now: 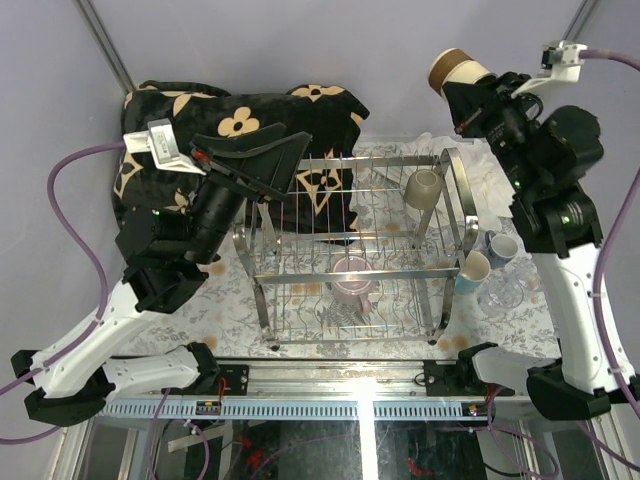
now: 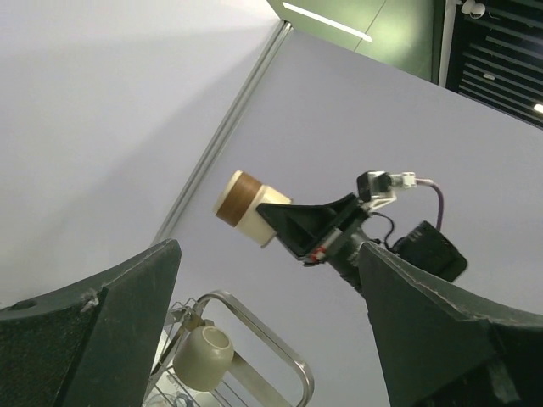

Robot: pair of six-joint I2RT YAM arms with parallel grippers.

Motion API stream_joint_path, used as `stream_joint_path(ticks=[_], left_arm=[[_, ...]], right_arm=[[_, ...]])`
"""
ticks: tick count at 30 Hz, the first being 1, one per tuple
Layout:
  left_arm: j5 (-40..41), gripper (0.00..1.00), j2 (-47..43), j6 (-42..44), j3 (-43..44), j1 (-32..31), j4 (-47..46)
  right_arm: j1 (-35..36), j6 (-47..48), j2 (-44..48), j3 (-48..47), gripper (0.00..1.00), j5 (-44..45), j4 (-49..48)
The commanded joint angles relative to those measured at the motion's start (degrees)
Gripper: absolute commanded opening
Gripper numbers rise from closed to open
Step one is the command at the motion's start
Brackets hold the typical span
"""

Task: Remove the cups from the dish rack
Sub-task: Place the cup at the center of the board.

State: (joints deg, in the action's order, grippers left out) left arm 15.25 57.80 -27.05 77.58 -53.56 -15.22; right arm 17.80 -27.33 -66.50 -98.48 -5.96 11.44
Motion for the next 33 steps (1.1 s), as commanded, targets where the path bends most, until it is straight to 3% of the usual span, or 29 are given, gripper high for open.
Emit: stream_joint_path(ticks=[1, 5, 10, 17, 33], left_arm=[[2.0, 0.86, -1.7, 3.1, -0.7, 0.4, 0.6], [2.3, 0.86, -1.8, 4.2, -0.7, 0.4, 1.2], [2.5, 0.86, -1.7, 5.9, -0.2, 0.4, 1.6], [2.9, 0.87, -1.3, 8.2, 0.6, 0.6, 2.4], [2.6, 0.88, 0.5, 9.1, 1.6, 2.3, 3.9]], right_arm=[[-0.4, 9.3, -3.4, -3.2, 0.00, 16.0, 0.3], [-2.9, 10.6, -7.9, -6.0, 0.00, 20.4, 0.9], [-14.8, 3.3, -14.2, -10.0, 0.00, 12.9, 3.3], [-22.7, -0.1, -23.4, -11.4, 0.00, 5.7, 5.7], [-23.2, 4.5, -41.5, -13.7, 0.00, -12.3, 15.9]])
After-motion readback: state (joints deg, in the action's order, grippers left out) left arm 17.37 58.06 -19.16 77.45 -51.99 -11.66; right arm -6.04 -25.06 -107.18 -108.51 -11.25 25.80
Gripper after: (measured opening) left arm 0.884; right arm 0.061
